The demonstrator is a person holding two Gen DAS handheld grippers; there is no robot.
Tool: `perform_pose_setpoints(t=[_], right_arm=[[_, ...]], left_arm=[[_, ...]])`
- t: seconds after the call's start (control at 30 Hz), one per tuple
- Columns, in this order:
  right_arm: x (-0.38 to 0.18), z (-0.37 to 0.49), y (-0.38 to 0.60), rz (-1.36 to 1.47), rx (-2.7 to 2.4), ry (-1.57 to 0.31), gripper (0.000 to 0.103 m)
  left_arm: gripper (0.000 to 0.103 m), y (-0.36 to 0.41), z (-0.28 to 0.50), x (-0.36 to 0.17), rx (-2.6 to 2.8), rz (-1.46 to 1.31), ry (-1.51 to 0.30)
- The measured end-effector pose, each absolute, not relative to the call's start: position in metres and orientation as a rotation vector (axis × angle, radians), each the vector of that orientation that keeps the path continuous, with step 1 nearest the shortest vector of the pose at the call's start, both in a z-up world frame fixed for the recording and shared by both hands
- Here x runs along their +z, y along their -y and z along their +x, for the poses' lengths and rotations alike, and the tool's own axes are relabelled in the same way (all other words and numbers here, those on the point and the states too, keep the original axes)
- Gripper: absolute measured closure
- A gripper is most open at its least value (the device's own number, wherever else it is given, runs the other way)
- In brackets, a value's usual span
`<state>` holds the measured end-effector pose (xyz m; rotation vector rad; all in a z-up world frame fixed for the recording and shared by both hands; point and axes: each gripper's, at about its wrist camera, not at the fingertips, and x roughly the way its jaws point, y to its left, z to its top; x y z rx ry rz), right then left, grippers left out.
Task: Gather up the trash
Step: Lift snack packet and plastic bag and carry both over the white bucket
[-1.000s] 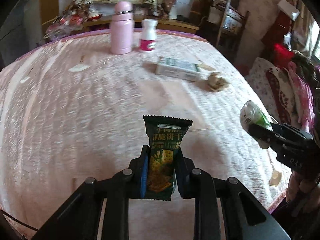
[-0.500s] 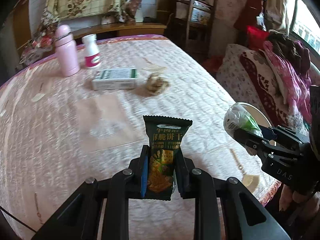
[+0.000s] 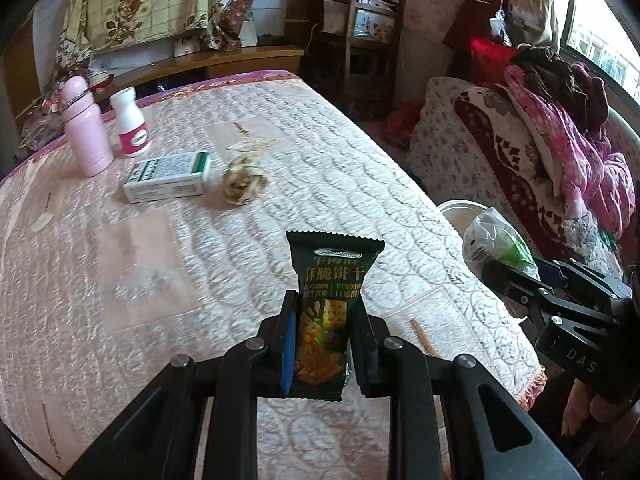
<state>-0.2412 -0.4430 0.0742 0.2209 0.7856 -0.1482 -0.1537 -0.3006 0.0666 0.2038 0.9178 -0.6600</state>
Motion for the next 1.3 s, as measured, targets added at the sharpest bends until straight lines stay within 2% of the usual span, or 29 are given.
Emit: perform_pose_setpoints(t=[0.67, 1.3], right_arm=[[0.074, -0.276, 0.512, 0.292, -0.297, -0.762, 0.064], [0.057, -0.295, 0.566, 0.341, -0.412, -0.778, 0.064]], left_arm=[[0.078, 0.373, -0.166, 0.073, -0.755, 0.263, -0.884], [0.078, 0.434, -0.171, 0.068, -0.871, 0.243, -0.936]])
